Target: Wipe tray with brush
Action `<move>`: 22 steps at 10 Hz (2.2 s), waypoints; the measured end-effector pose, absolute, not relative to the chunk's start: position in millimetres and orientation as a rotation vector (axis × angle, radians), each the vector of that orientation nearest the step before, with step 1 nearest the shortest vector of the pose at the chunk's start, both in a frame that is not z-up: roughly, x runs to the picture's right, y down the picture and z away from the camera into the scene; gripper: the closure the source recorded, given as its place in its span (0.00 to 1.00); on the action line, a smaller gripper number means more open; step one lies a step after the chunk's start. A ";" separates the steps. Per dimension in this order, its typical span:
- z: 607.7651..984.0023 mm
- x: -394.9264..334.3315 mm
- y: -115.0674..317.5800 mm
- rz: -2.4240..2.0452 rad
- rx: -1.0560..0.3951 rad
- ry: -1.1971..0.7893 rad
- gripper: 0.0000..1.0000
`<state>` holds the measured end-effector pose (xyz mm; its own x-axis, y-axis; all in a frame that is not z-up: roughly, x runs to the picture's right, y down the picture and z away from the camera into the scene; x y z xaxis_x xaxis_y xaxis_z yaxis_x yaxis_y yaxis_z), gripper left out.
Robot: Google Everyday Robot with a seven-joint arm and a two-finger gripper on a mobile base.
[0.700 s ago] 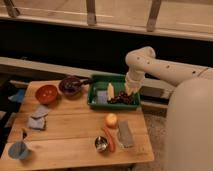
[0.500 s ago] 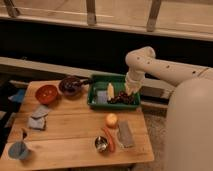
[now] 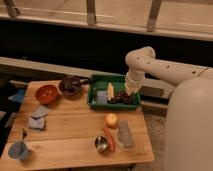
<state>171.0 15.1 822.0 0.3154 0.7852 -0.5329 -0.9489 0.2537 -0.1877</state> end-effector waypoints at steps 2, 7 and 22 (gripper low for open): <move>822.0 171.0 15.1 1.214 -0.527 0.364 0.61; 822.0 171.0 15.1 1.214 -0.527 0.364 0.61; 784.0 -12.0 -55.8 0.775 -0.415 -0.003 0.61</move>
